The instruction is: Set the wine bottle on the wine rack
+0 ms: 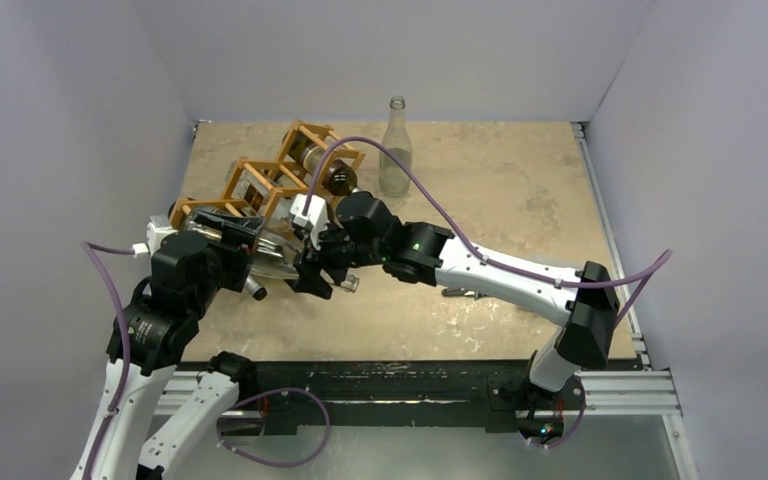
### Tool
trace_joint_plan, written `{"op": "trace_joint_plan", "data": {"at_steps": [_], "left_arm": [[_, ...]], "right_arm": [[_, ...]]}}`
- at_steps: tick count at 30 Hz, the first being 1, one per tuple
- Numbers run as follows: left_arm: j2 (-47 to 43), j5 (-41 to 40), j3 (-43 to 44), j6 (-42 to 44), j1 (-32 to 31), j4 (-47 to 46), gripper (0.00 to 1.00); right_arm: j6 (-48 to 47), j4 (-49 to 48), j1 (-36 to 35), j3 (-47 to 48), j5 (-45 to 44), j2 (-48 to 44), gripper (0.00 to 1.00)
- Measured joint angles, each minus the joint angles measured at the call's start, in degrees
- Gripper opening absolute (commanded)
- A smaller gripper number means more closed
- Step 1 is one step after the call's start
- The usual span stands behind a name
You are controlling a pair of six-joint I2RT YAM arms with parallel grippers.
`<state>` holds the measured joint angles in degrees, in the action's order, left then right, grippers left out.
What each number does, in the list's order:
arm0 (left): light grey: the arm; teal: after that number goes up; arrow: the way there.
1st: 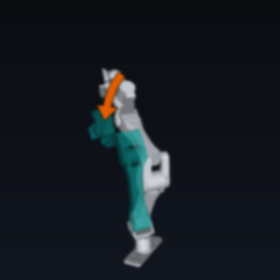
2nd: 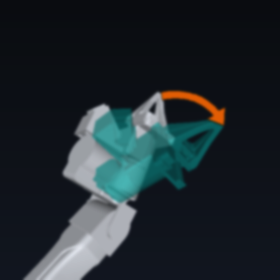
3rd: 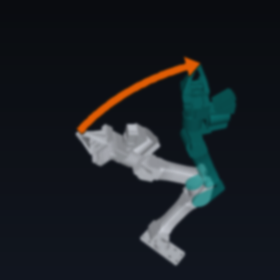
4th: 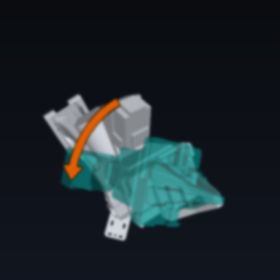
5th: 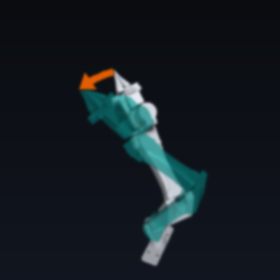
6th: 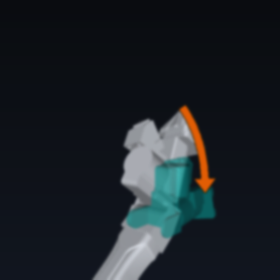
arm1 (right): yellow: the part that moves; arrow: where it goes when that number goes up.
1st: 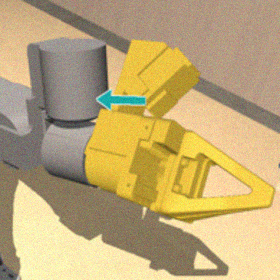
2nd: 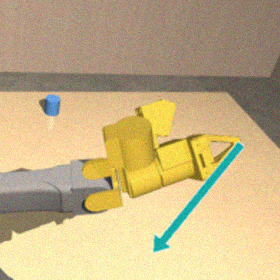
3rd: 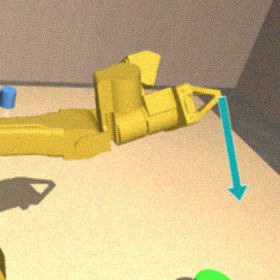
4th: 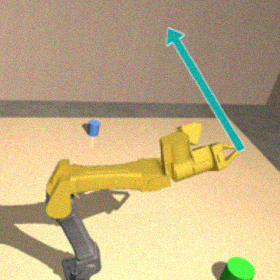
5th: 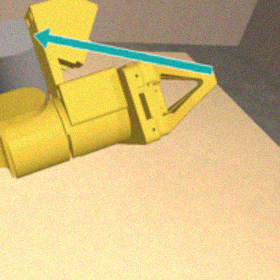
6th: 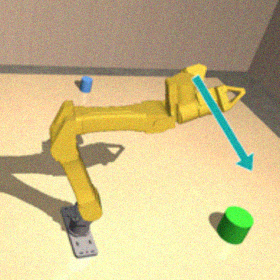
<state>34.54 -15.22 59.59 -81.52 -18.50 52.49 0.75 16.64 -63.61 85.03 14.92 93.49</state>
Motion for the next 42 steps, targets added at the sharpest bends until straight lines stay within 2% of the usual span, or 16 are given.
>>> {"op": "trace_joint_plan", "data": {"at_steps": [2, 6, 7, 8, 13, 16, 21, 26, 32, 36, 42], "left_arm": [[0.4, 0.5, 0.0, 0.0, 0.0, 0.0, 0.00], [1.1, 0.1, 0.3, -0.1, 0.2, 0.0, 0.00], [1.2, 0.0, 0.3, -0.2, 0.2, -0.1, 0.02], [1.3, 0.0, 0.4, -0.2, 0.2, -0.1, 0.12], [1.6, 0.5, 0.4, 0.3, 0.2, 1.0, 0.47], [1.1, 1.5, 0.1, 0.6, 0.1, 1.4, 0.72], [0.1, 2.8, -0.5, 0.8, -0.1, 1.5, 0.99], [-2.0, 1.1, 0.0, -1.2, 0.1, -1.8, 1.00], [-2.0, 0.3, 3.7, 1.8, 0.1, -2.2, 1.00], [-3.3, -1.1, 6.7, 4.6, 0.1, -2.4, 1.00], [-8.6, -3.4, 9.6, 10.8, 0.1, -4.9, 1.00]], "right_arm": [[0.4, -0.2, -0.1, 0.7, -0.1, 0.4, 0.50], [2.1, -0.6, -0.3, 0.9, -0.2, 0.4, 0.16], [2.3, -0.9, -0.3, 0.7, -0.2, 0.3, 0.05], [2.6, -1.3, -0.3, 0.4, -0.2, 0.3, 0.00], [4.9, -5.6, -0.3, -3.5, -0.3, -0.9, 0.00], [6.3, -8.8, -0.5, -6.8, -0.4, -2.3, 0.00], [8.2, -12.0, -0.9, -10.1, -0.8, -4.0, 0.00], [11.6, -14.6, -0.8, -10.0, -1.9, -4.0, 0.00], [13.5, -14.7, -0.9, -7.4, -2.2, -3.9, 0.00], [14.7, -12.1, -0.2, -2.5, -3.3, -2.1, 0.00], [16.7, -3.7, 4.9, 7.5, -6.6, 6.4, 0.00]]}}
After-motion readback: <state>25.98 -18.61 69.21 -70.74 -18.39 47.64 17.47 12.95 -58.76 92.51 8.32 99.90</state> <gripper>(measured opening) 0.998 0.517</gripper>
